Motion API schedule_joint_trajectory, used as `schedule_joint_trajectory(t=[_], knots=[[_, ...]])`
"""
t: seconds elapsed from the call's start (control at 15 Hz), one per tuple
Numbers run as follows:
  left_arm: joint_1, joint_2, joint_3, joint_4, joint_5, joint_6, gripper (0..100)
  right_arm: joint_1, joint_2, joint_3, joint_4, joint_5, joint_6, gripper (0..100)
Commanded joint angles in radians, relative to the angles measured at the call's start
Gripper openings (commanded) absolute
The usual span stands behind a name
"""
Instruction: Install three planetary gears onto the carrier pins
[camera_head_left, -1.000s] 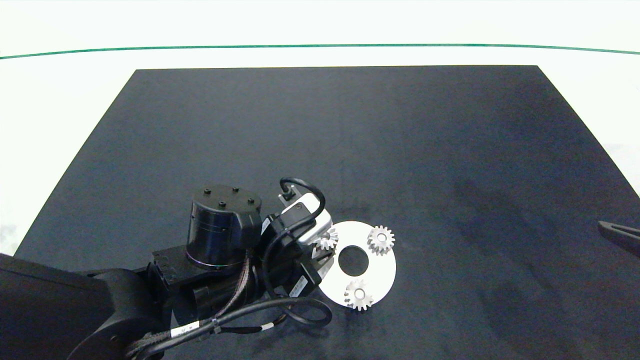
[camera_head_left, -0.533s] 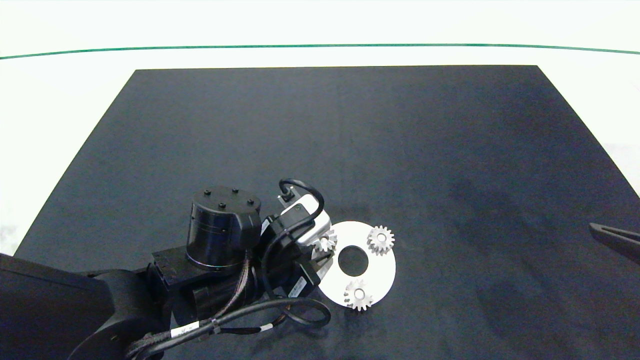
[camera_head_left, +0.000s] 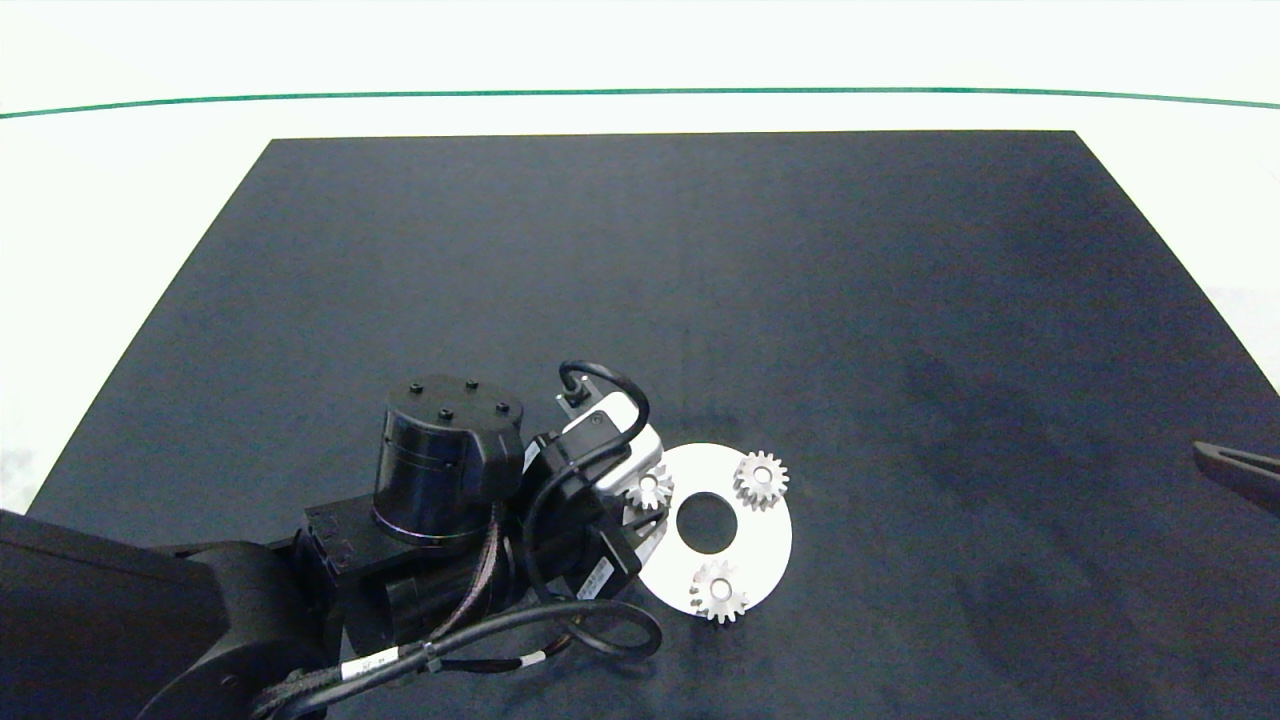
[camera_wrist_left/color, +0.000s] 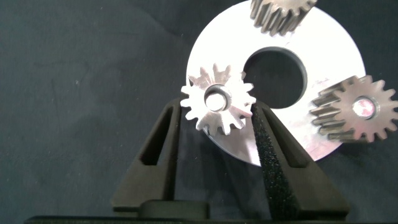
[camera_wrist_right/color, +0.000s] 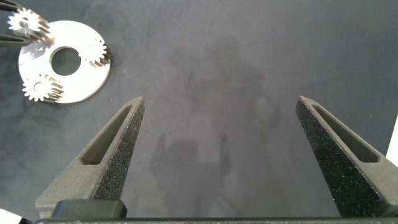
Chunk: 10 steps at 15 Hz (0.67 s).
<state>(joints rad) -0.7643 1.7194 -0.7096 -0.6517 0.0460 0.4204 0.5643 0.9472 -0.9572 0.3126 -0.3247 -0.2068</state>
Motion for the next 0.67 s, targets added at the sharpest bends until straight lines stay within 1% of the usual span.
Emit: schedule_joint_trajectory(t=[0.07,0.27,0.33,0.47,0.53,0.67], knots=[[0.002,0.003,-0.001,-0.006,0.000,0.001,100,0.000,0.001,0.002,0.002,-0.001,-0.002,100],[0.005,0.000,0.007,-0.006,0.003,0.000,100,0.000,0.001,0.003,0.002,-0.001,-0.002,100],[0.017,-0.015,0.022,-0.008,0.003,-0.003,100,-0.001,0.001,0.000,0.002,-0.002,0.001,100],[0.099,-0.086,0.055,-0.008,0.003,-0.008,100,-0.015,-0.004,0.009,0.002,-0.004,0.020,100],[0.154,-0.132,0.071,-0.006,0.003,-0.017,100,-0.040,-0.004,0.028,0.002,-0.004,0.023,100],[0.270,-0.247,0.101,-0.003,0.003,-0.075,100,-0.110,-0.008,0.052,-0.001,-0.001,0.023,100]])
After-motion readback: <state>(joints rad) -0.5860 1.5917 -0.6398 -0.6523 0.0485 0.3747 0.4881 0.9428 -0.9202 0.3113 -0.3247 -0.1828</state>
